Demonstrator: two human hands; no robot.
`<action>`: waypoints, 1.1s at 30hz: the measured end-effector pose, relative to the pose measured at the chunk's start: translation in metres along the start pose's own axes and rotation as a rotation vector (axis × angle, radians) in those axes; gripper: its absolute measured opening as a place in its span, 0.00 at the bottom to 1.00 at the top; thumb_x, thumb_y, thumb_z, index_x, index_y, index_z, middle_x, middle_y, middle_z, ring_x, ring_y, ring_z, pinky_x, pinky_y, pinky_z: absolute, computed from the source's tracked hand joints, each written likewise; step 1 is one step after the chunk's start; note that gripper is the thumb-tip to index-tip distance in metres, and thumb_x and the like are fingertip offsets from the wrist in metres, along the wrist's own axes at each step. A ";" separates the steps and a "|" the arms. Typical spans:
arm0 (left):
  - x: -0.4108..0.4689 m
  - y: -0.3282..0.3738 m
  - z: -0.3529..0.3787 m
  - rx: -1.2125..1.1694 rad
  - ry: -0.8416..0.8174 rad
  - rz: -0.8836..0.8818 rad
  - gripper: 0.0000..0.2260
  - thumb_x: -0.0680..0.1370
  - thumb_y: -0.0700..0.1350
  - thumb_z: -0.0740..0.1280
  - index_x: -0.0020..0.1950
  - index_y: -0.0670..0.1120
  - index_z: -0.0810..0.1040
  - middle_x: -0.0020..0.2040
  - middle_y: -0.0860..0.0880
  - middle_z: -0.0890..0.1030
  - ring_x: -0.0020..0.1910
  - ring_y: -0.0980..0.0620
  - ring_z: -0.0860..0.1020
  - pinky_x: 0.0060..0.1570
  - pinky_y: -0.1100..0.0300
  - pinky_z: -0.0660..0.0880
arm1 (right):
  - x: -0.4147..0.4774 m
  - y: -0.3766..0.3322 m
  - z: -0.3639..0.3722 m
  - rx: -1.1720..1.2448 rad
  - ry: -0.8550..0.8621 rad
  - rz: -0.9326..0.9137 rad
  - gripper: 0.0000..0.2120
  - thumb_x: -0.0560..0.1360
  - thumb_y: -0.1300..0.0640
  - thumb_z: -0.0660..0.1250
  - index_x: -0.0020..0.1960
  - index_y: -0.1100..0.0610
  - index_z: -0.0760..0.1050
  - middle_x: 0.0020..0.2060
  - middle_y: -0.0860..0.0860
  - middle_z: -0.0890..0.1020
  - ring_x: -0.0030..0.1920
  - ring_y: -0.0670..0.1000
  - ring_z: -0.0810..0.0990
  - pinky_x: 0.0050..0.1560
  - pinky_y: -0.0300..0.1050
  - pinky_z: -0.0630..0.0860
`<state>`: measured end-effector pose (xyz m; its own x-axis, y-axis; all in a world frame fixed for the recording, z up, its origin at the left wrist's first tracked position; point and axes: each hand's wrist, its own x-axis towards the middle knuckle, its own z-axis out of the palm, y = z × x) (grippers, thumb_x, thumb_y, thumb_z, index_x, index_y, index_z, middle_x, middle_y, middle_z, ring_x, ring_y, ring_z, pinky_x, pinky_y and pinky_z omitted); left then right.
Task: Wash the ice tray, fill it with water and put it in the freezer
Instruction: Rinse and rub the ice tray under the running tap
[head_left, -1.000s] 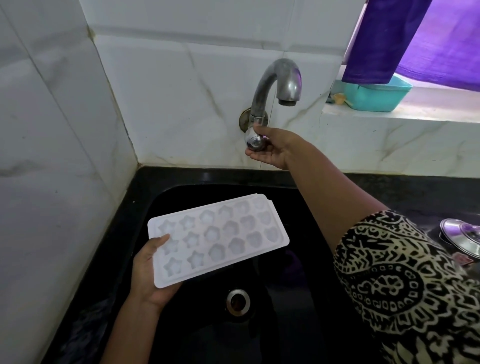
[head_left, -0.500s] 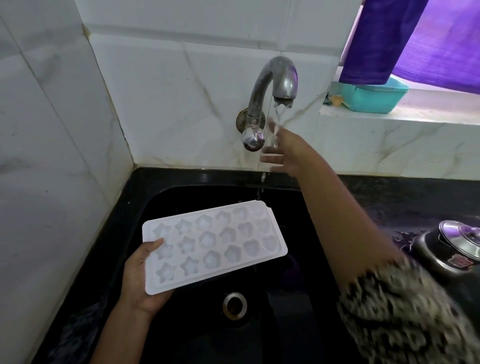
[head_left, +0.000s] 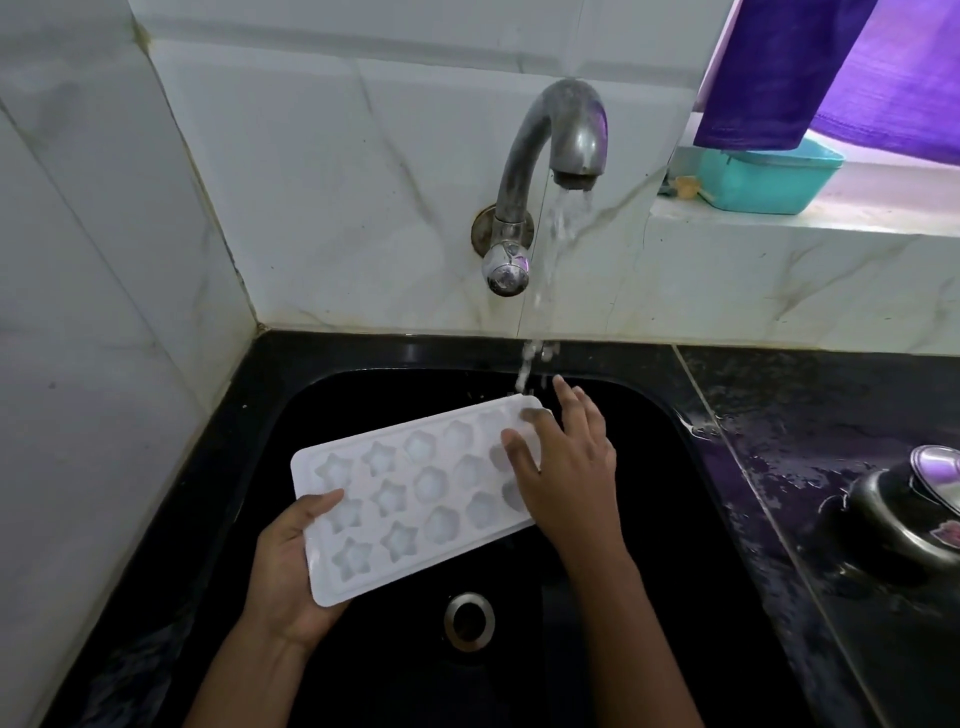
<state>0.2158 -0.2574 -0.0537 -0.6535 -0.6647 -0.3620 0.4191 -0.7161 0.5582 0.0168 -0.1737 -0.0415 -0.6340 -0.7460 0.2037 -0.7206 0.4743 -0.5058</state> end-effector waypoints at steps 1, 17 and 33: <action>0.001 0.001 -0.001 0.002 -0.002 -0.011 0.25 0.49 0.45 0.80 0.45 0.42 0.87 0.51 0.38 0.84 0.44 0.38 0.84 0.40 0.43 0.81 | 0.002 -0.001 0.001 -0.027 -0.026 0.002 0.17 0.79 0.44 0.58 0.64 0.49 0.72 0.77 0.49 0.54 0.76 0.49 0.46 0.70 0.52 0.54; 0.004 0.010 -0.021 0.067 0.077 0.073 0.31 0.40 0.46 0.79 0.43 0.43 0.85 0.49 0.40 0.81 0.44 0.40 0.82 0.44 0.47 0.79 | -0.004 -0.004 0.023 -0.012 0.088 -0.093 0.31 0.73 0.36 0.43 0.68 0.47 0.70 0.77 0.48 0.47 0.75 0.45 0.38 0.72 0.54 0.41; -0.005 0.007 -0.011 0.097 0.031 0.078 0.14 0.55 0.43 0.68 0.37 0.44 0.86 0.40 0.41 0.84 0.35 0.42 0.83 0.32 0.47 0.81 | -0.004 0.001 0.024 -0.069 0.188 0.002 0.30 0.76 0.35 0.41 0.53 0.48 0.78 0.77 0.49 0.50 0.75 0.46 0.39 0.72 0.58 0.42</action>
<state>0.2289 -0.2616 -0.0557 -0.6012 -0.7248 -0.3365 0.4036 -0.6389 0.6549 0.0253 -0.1809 -0.0630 -0.6721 -0.6477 0.3587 -0.7326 0.5115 -0.4490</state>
